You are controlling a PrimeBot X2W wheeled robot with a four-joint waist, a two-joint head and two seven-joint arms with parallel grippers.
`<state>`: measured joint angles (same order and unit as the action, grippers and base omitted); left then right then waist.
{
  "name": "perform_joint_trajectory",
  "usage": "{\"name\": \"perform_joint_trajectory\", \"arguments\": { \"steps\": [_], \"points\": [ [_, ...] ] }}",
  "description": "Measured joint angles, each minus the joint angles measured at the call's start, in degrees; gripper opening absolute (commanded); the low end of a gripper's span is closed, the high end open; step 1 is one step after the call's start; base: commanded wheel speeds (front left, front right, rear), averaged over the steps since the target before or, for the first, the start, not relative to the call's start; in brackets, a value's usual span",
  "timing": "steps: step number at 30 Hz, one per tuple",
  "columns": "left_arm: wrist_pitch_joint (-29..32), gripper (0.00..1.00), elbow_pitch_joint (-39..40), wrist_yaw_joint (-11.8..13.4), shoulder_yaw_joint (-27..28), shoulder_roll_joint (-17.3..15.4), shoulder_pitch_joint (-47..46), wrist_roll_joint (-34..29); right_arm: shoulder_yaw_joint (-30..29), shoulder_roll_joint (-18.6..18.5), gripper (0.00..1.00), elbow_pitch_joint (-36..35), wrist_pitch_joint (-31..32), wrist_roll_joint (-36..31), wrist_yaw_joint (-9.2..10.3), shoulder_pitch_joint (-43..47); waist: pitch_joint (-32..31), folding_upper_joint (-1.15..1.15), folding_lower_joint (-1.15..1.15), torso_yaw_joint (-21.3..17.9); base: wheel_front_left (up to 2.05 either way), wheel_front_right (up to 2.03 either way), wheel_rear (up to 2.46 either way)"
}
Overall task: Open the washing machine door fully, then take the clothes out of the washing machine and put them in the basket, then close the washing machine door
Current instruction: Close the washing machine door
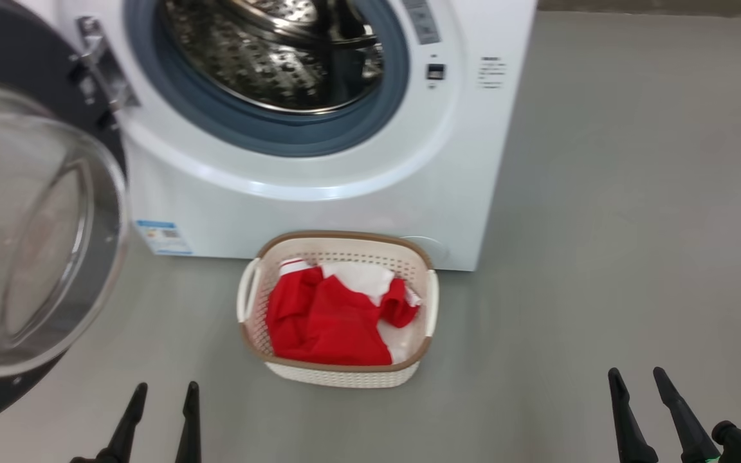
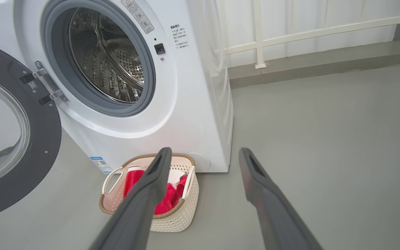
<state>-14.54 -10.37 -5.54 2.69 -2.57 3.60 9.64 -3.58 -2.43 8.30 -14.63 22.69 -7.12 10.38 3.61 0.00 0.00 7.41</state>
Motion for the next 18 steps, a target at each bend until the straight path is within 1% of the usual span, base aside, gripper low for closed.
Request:
{"name": "perform_joint_trajectory", "arguments": {
  "steps": [6, 15, 18],
  "points": [
    [0.0, 1.00, -0.3, 1.5, -1.7, 0.0, 0.0, 2.2, 1.5, -1.4, 1.00, 0.8, 0.0, 0.0, 0.00, -0.6, 0.0, 0.00, 0.00, 5.0, 0.00, 0.00, 0.00],
    [0.0, 1.00, -1.3, 3.4, -3.6, 0.0, 0.4, 3.4, 5.2, -3.5, 1.00, 2.1, 0.0, 0.0, 0.00, -2.7, -0.4, 0.00, 0.00, 13.8, 0.00, 0.00, 0.00],
    [0.0, 1.00, -1.1, 4.8, -3.6, 0.0, 1.7, 5.0, 7.5, -4.3, 1.00, 2.7, 0.0, 0.0, 0.00, -3.3, -0.6, 0.00, 0.00, 16.6, 0.00, 0.00, 0.00]
  ]
}}
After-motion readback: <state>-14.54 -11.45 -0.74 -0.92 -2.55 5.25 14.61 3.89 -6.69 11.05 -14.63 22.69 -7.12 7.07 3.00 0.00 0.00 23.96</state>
